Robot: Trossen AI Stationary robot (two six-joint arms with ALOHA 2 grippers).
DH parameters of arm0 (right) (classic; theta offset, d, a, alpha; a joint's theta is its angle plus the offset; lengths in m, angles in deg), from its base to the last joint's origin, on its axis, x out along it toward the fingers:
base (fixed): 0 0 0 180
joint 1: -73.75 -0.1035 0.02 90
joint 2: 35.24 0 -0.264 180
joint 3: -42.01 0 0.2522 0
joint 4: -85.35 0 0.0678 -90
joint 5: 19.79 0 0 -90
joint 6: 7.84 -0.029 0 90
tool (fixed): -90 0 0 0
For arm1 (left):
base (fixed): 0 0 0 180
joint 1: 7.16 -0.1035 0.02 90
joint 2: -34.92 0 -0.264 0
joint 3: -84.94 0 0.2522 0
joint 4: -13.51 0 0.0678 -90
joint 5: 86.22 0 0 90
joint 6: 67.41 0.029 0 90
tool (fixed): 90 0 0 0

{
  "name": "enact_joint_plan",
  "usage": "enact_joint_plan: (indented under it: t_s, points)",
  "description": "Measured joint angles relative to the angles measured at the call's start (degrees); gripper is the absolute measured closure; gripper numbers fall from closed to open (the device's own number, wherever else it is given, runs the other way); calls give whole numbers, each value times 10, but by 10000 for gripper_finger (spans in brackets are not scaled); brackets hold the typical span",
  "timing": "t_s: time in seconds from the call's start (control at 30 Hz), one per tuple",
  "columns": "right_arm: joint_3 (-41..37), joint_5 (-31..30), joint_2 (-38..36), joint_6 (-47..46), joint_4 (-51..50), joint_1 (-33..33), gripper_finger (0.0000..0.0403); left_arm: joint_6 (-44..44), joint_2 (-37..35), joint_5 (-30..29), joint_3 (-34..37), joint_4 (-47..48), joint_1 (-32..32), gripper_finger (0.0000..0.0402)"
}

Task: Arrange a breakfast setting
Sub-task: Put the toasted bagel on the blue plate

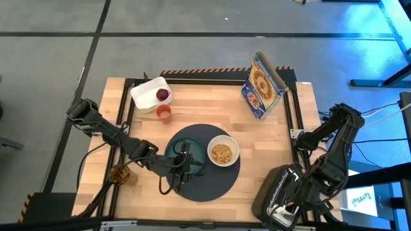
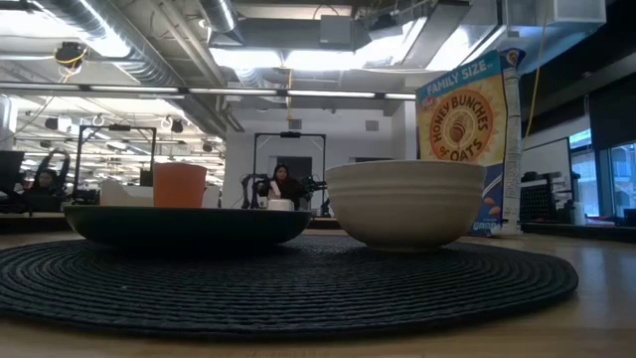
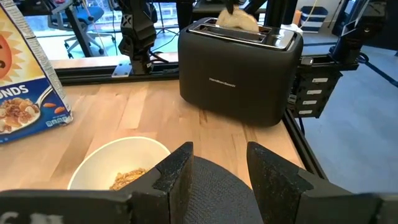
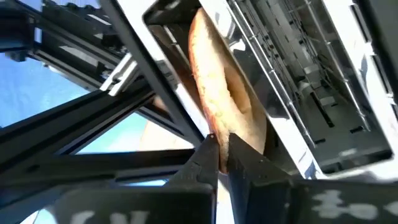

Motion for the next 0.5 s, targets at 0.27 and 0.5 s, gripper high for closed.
enact_joint_plan:
  t_s: [0.27, 0.5]
  points:
    - [140, -27, 0, -22, -72, 0, 399, 1, 0, 0, 0, -39, 0, 256]
    - [275, -215, -2, -46, -70, 0, 400, 53, 0, 1, 0, -146, -16, 256]
